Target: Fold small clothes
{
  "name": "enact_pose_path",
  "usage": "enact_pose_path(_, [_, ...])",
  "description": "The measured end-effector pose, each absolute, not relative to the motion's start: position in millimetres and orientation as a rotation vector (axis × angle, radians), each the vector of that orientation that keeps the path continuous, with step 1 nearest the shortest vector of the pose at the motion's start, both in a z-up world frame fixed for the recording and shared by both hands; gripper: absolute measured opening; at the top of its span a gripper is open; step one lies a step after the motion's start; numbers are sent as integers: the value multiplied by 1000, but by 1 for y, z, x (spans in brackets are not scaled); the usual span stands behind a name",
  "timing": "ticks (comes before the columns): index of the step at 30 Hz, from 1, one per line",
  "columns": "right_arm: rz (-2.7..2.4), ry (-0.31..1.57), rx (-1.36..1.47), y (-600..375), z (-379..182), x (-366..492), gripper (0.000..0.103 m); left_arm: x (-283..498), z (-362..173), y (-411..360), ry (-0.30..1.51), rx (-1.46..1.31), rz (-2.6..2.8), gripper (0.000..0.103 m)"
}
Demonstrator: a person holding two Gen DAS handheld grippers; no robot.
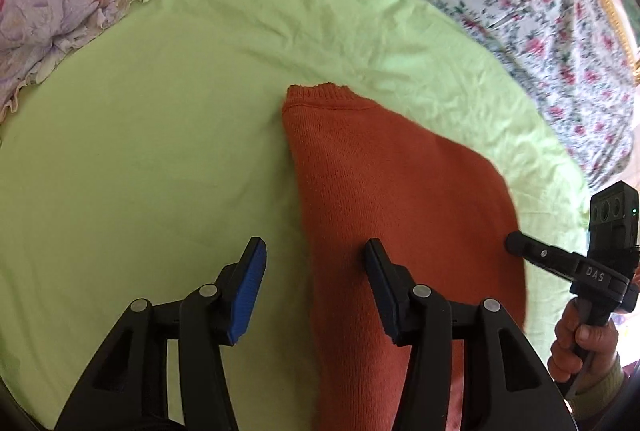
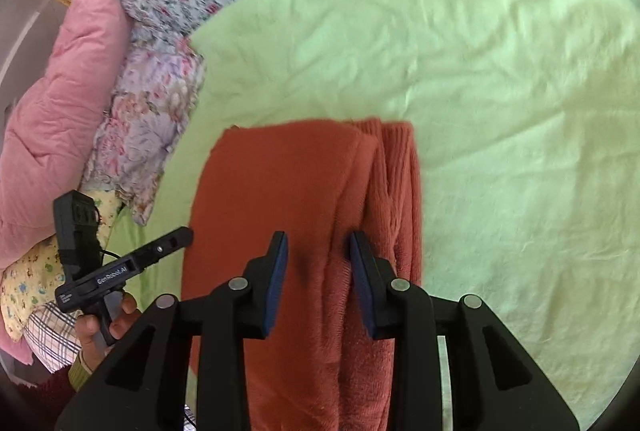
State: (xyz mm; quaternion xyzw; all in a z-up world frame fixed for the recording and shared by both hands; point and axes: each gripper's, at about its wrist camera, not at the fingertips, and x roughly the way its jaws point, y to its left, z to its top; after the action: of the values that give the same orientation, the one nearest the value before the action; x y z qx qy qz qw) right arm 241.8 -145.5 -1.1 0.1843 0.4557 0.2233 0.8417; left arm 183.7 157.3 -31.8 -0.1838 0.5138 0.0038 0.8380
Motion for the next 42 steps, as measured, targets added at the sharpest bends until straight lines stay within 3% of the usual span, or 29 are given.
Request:
enact_pose_path(1, [466,977,405,-148,-7,246,11,187,-34,156,1097,-370,-13,48])
enact_pose_path(3, [470,948,432,-156,-3,246,11,194,-35,151,1098,-364,-24,36])
enact_pose_path(7, [463,861,409,-166,19,246,10,211,-41,129,1119,-253,5,32])
enact_pose_path(10, [424,953,364,-165,-4,263,10,217,-52,122,1137,-210,37,32])
enact_pose_path(17, [441,934,471,-182,2,239,24,190,-29,124,1129,-223,4,35])
enact_pose_path(30, [467,941,544,-201,-32,116,39,19,-38,117,1162,-197,-111,43])
enact_pose_path(42, [520,953,433,-175,-42,107,41,20,-71,60,1100,-53,-10,52])
